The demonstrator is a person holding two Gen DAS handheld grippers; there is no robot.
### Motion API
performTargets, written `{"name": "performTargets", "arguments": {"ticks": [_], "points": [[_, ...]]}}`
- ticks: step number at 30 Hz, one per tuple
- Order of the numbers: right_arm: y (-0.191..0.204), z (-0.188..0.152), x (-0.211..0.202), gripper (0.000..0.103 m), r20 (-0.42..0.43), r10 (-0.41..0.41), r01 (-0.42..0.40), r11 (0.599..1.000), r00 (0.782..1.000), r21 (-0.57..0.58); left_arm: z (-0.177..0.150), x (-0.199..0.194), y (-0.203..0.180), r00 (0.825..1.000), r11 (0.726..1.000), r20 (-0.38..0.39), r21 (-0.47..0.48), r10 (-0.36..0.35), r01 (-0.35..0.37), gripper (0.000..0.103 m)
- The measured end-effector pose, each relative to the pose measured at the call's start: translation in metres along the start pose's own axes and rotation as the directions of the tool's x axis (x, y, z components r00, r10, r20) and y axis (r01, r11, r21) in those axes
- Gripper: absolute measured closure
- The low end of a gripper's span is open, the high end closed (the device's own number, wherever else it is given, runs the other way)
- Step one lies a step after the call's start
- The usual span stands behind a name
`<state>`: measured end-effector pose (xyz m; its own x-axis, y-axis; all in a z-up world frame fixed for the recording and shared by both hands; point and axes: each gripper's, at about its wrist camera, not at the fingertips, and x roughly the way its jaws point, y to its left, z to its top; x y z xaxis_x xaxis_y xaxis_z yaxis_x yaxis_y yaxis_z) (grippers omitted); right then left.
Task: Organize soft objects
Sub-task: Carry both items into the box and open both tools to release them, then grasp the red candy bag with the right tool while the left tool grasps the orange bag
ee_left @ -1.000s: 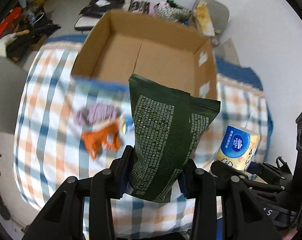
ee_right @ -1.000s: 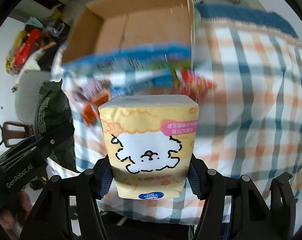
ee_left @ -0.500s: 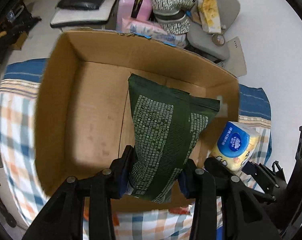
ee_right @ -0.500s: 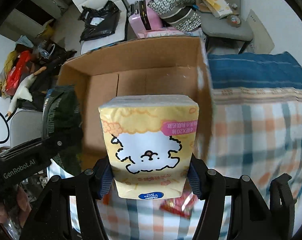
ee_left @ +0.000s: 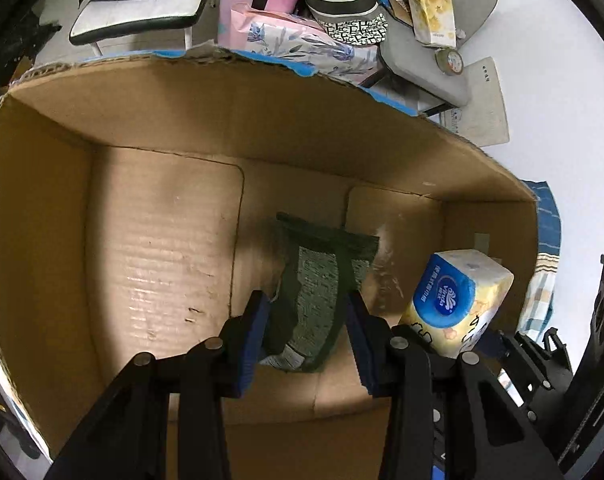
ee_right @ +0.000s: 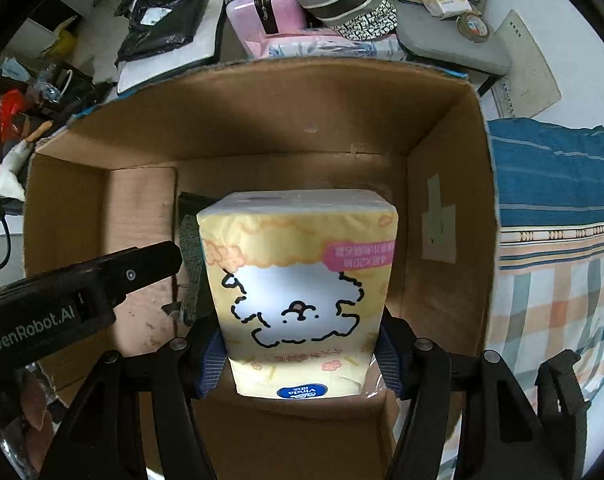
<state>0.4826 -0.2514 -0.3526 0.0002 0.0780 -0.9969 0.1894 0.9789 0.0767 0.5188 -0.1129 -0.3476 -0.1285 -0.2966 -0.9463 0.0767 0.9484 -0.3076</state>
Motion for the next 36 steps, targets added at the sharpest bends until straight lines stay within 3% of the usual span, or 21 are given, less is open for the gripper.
{"name": "performTargets", "arguments": {"ticks": [7,9,10,14,15,16,19,20,25,36], "points": [[0.0,0.004,0.014,0.036,-0.042,-0.03,0.03,1.0,0.999,0.0,-0.008,-0.014,0.004,0.995,0.996,0.051,0.019,0.091,-0.092,0.063],[0.001,0.0,0.009,0.019,-0.03,-0.04,0.039,0.999,0.999,-0.008,-0.015,-0.022,0.004,0.989,0.991,0.076,0.032,0.126,-0.129,0.061],[0.001,-0.003,0.006,0.015,-0.021,-0.049,0.049,0.999,0.999,-0.012,-0.018,-0.026,0.005,0.987,0.99,0.091,0.039,0.134,-0.138,0.061],[-0.001,-0.017,-0.008,0.014,0.0,-0.062,0.062,0.998,0.998,-0.009,-0.036,-0.045,0.004,0.975,0.983,0.152,0.07,0.16,-0.172,0.06],[0.0,-0.022,-0.012,0.014,0.007,-0.066,0.066,0.998,0.998,-0.009,-0.042,-0.051,0.003,0.971,0.98,0.17,0.08,0.165,-0.181,0.057],[0.001,-0.029,-0.018,0.014,0.015,-0.073,0.073,0.997,0.997,-0.009,-0.047,-0.055,0.003,0.968,0.978,0.186,0.083,0.171,-0.189,0.046],[0.008,-0.051,-0.037,0.009,0.042,-0.085,0.085,0.996,0.995,-0.008,-0.065,-0.07,0.003,0.951,0.97,0.244,0.108,0.188,-0.22,0.018],[0.011,-0.056,-0.038,0.002,0.053,-0.085,0.085,0.996,0.995,-0.003,-0.073,-0.074,0.004,0.945,0.966,0.261,0.117,0.195,-0.231,0.016],[0.016,-0.086,-0.06,0.0,0.127,-0.098,0.096,0.995,0.987,0.02,-0.105,-0.095,0.003,0.911,0.952,0.347,0.125,0.221,-0.279,0.015],[0.037,-0.144,-0.126,0.0,0.276,-0.113,0.117,0.993,0.954,0.003,-0.168,-0.144,0.007,0.84,0.95,0.476,0.033,0.259,-0.312,0.015]]}}
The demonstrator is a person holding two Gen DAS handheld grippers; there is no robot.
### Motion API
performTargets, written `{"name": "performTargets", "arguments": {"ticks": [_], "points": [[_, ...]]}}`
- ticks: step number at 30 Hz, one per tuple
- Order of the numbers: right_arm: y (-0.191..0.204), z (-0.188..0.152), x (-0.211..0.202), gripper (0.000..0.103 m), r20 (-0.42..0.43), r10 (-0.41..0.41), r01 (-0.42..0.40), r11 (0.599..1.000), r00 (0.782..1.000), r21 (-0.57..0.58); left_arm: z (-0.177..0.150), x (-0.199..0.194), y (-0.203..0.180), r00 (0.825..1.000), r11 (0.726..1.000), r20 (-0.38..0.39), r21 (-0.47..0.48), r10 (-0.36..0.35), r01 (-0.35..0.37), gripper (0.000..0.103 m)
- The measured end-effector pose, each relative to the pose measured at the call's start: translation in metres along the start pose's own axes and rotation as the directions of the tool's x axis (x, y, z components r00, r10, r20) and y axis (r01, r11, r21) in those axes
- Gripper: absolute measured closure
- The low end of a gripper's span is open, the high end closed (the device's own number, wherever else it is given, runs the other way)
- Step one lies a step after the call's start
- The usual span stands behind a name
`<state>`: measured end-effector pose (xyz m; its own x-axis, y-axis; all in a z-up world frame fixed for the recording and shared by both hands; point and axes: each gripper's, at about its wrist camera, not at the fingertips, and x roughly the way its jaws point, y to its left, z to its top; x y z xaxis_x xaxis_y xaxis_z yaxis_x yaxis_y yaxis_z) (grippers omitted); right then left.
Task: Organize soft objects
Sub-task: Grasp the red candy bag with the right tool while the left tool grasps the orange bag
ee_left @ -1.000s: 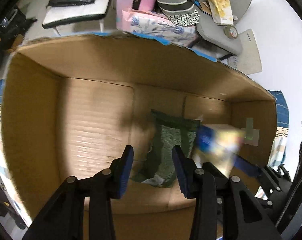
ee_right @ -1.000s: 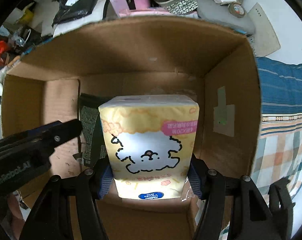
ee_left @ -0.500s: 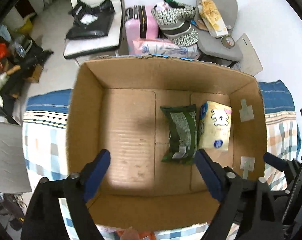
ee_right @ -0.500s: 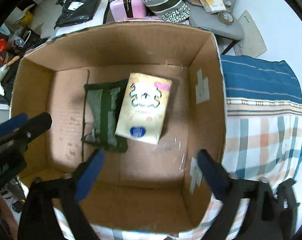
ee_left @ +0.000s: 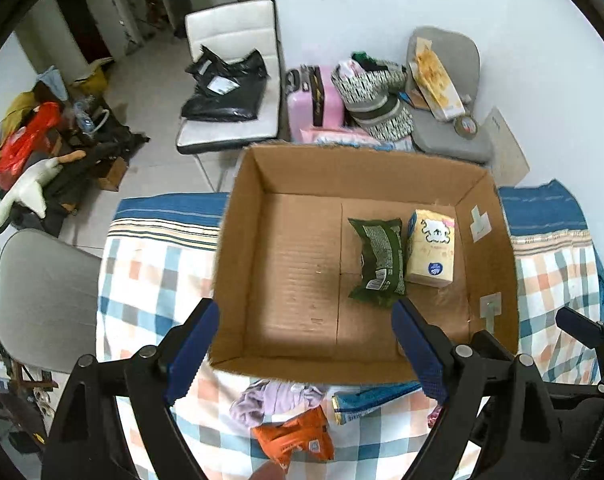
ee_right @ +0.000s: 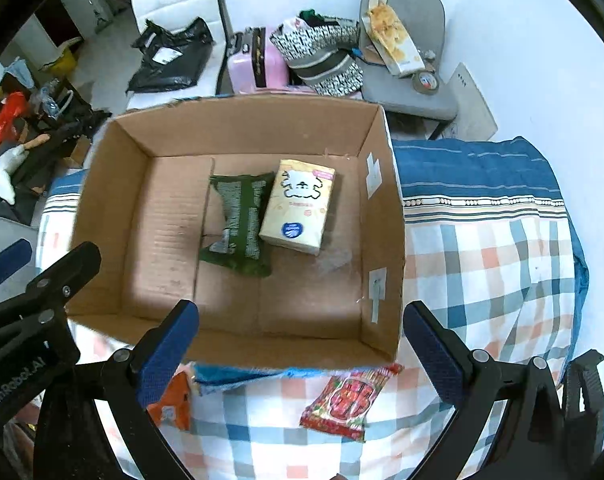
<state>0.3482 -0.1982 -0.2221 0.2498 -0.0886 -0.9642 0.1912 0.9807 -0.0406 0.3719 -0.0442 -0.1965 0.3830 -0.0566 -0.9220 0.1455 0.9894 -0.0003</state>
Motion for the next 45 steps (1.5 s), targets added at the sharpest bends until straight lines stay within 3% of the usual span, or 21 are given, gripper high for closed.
{"name": "performTargets", "arguments": {"ticks": [4,8,12,15,17,20,24,27,31,34,38,39,42,45], "points": [[0.001,-0.009,-0.025,0.0,0.044,0.019,-0.019,1.0,0.999,-0.005,-0.011,-0.026,0.006,0.999,0.999,0.041,-0.034,0.008,-0.006,0.015],[-0.012,-0.026,-0.04,0.0,0.041,0.057,-0.058,0.998,0.998,0.025,-0.029,-0.033,0.018,1.0,0.996,0.027,-0.089,-0.001,0.003,0.015],[-0.043,-0.055,-0.026,0.0,-0.019,0.088,-0.086,0.989,0.996,0.117,-0.06,-0.016,0.032,0.999,0.991,-0.047,-0.136,-0.002,-0.005,0.015],[-0.067,-0.079,0.001,0.0,-0.091,0.1,-0.081,0.978,0.991,0.193,-0.089,0.009,0.036,0.991,0.989,-0.137,-0.15,-0.007,-0.014,0.004],[-0.077,-0.094,0.022,0.0,-0.134,0.112,-0.082,0.973,0.985,0.213,-0.107,0.026,0.036,0.983,0.989,-0.186,-0.149,-0.006,-0.022,0.004],[-0.085,-0.107,0.045,0.0,-0.179,0.117,-0.072,0.969,0.977,0.238,-0.131,0.051,0.031,0.968,0.994,-0.249,-0.107,0.002,-0.03,0.005],[-0.096,-0.123,0.095,0.0,-0.252,0.122,-0.047,0.957,0.96,0.285,-0.154,0.082,0.014,0.948,0.999,-0.316,0.044,0.04,-0.028,0.005],[-0.1,-0.127,0.121,0.0,-0.284,0.136,-0.046,0.952,0.949,0.302,-0.167,0.1,0.0,0.933,0.976,-0.332,0.204,0.142,-0.075,0.005],[-0.102,-0.131,0.142,0.001,-0.304,0.15,-0.049,0.947,0.941,0.317,-0.176,0.124,-0.017,0.915,0.936,-0.354,0.347,0.193,-0.063,0.005],[-0.108,-0.137,0.165,0.016,-0.332,0.174,-0.048,0.934,0.927,0.354,-0.176,0.132,-0.023,0.904,0.943,-0.399,0.333,0.152,-0.011,0.008],[-0.111,-0.14,0.164,0.045,-0.335,0.184,-0.057,0.933,0.924,0.355,-0.179,0.137,-0.022,0.867,0.982,-0.498,0.176,0.023,0.075,0.011],[-0.112,-0.142,0.163,0.051,-0.347,0.205,-0.072,0.93,0.915,0.36,-0.184,0.138,-0.022,0.841,0.988,-0.541,0.115,-0.029,0.108,0.015],[-0.112,-0.158,0.155,0.052,-0.411,0.222,-0.086,0.942,0.884,0.324,-0.199,0.136,-0.025,0.784,0.986,-0.606,-0.001,-0.131,0.164,0.016],[-0.109,-0.171,0.153,0.051,-0.46,0.244,-0.12,0.952,0.854,0.281,-0.208,0.127,-0.029,0.761,0.979,-0.622,-0.042,-0.182,0.199,0.016]]}}
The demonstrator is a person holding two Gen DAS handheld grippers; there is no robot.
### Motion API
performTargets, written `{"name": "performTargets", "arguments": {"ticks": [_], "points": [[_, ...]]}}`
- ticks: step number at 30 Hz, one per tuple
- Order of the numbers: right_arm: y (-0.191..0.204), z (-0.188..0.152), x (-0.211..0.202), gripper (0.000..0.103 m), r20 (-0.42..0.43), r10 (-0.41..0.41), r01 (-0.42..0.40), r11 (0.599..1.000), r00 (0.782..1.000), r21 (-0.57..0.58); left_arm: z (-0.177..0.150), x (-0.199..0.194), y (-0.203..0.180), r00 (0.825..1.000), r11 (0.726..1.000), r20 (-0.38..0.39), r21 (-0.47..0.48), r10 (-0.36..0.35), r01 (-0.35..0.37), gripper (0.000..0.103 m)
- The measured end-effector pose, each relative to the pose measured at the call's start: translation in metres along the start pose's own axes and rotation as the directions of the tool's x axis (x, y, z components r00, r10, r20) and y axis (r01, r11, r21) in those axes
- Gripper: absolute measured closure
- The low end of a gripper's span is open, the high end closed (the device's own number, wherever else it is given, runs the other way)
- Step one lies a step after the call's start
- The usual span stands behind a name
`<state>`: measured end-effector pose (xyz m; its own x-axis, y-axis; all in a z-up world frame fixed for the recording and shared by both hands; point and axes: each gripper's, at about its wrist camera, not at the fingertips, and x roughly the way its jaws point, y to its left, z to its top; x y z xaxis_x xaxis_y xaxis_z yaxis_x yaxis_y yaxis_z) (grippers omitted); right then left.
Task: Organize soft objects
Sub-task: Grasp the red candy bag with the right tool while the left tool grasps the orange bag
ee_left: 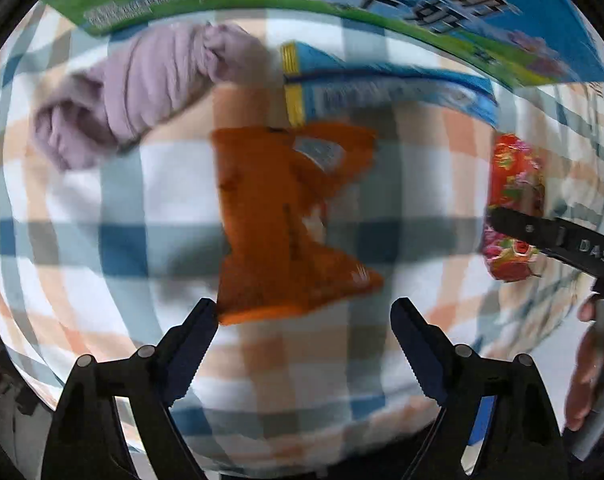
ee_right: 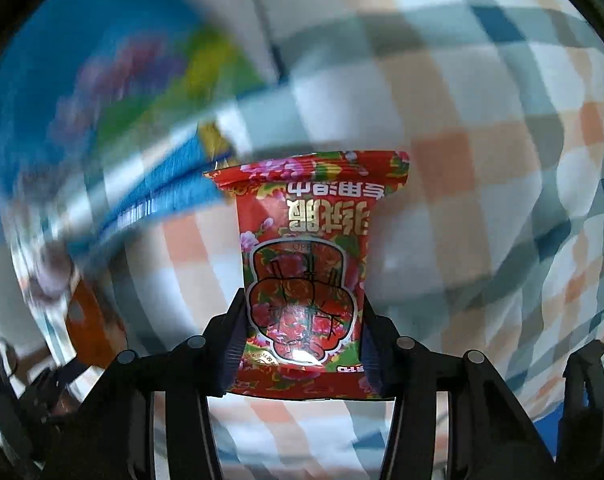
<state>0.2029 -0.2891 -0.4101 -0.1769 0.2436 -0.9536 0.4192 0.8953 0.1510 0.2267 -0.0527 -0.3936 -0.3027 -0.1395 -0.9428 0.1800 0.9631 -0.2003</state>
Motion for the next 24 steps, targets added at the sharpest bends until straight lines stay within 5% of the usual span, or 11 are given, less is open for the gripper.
{"name": "performTargets", "arguments": {"ticks": [8,14,16,17,24], "points": [[0.001,-0.003,-0.008,0.043,0.051,-0.025,0.026,1.0,0.998,-0.012,-0.006,-0.044,0.005,0.986,0.995,0.134,-0.016,0.096,-0.094,0.015],[0.014,0.002,-0.002,0.044,0.065,-0.05,0.051,0.999,0.997,-0.003,0.029,-0.007,0.015,0.989,0.994,0.104,-0.027,0.109,-0.107,0.016],[0.02,-0.001,0.0,0.046,0.07,-0.06,0.06,0.998,0.996,-0.005,0.032,0.004,0.014,0.99,0.994,0.093,-0.027,0.108,-0.106,0.054],[0.023,-0.004,-0.001,0.053,0.072,-0.068,0.069,0.998,0.995,-0.006,0.031,0.008,0.013,0.99,0.993,0.086,-0.031,0.113,-0.111,0.055],[0.03,-0.028,-0.005,0.055,0.075,-0.092,0.096,0.994,0.993,-0.054,0.002,-0.008,0.003,0.981,0.994,0.159,-0.038,0.107,-0.102,0.066]]}}
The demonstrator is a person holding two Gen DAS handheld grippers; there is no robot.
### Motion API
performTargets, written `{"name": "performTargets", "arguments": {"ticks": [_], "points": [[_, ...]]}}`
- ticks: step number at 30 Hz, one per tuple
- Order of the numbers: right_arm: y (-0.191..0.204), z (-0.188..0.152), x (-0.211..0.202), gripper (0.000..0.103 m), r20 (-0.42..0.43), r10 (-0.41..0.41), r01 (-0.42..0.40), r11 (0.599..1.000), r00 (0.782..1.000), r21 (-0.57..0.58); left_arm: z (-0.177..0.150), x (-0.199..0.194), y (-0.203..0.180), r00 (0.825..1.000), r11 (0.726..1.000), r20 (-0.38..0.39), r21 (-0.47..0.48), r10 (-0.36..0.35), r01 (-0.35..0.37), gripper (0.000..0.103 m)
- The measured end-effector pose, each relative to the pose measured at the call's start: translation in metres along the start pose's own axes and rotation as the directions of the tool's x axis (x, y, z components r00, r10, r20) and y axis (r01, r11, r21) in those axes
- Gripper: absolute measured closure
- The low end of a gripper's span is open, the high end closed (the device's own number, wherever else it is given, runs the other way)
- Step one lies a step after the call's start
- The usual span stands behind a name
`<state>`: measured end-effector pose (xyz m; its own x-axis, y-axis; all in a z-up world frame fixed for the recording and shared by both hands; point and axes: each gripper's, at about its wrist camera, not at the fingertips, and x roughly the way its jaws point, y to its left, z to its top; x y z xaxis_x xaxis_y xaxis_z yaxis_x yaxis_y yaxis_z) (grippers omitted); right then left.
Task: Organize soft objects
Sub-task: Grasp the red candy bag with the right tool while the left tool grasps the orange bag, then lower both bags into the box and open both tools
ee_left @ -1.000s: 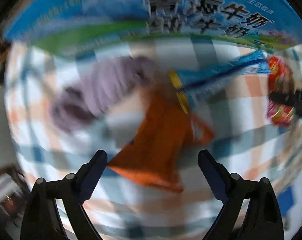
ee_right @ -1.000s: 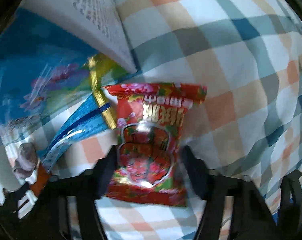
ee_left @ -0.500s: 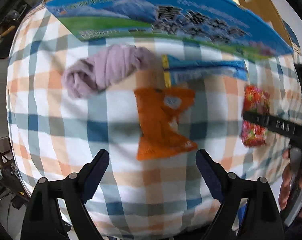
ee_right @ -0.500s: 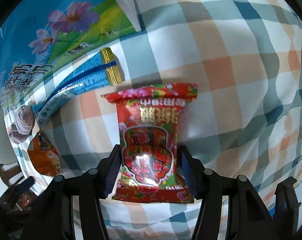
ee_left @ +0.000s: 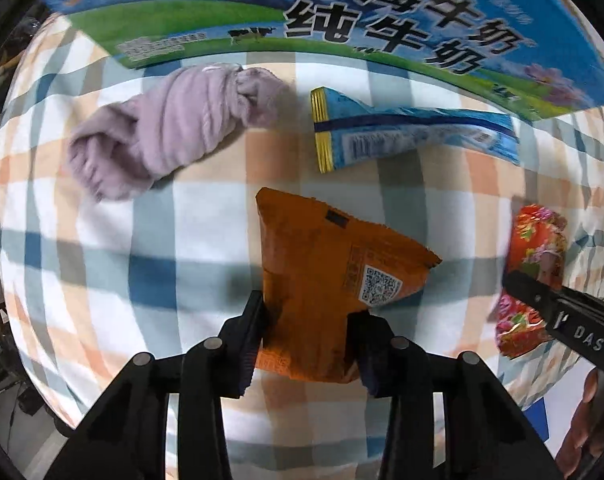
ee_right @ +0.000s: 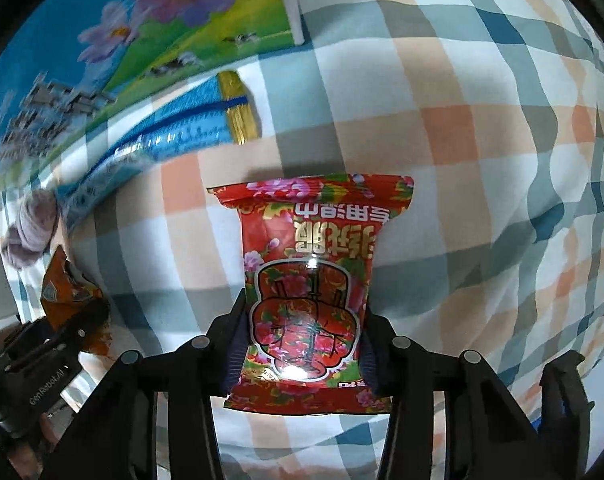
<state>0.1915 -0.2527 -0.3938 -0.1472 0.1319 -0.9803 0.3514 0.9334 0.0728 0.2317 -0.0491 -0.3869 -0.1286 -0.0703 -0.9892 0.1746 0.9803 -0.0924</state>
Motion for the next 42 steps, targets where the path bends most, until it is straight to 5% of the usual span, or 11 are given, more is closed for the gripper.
{"name": "performTargets", "arguments": {"ticks": [5,11,18,23,32,42], "points": [[0.011,-0.022,-0.012,0.056,0.003,0.028,-0.028,0.999,1.0,-0.042,-0.014,-0.034,-0.014,0.998,1.0,0.063,0.003,-0.016,0.015,0.066],[0.033,-0.04,-0.075,0.056,0.074,0.098,-0.088,0.988,0.992,-0.124,0.004,-0.113,-0.012,0.98,0.997,0.183,0.018,-0.079,0.077,0.066],[0.061,-0.004,-0.169,0.056,0.186,0.21,-0.168,0.961,0.96,-0.221,0.081,-0.179,0.0,0.952,0.997,0.297,0.032,-0.078,0.072,0.066],[0.079,0.057,-0.189,0.056,0.237,0.182,-0.138,0.972,0.954,-0.191,0.127,-0.182,0.019,0.956,0.999,0.292,0.003,-0.034,0.035,0.066],[0.079,0.135,-0.141,0.056,0.199,0.074,-0.066,0.997,0.977,-0.045,0.199,-0.136,0.029,0.984,1.0,0.179,-0.004,0.022,-0.022,0.066],[0.078,0.166,-0.085,0.056,0.116,-0.011,0.017,0.998,0.993,-0.054,0.241,-0.089,0.024,0.996,0.999,0.09,0.023,0.024,-0.026,0.066]]}}
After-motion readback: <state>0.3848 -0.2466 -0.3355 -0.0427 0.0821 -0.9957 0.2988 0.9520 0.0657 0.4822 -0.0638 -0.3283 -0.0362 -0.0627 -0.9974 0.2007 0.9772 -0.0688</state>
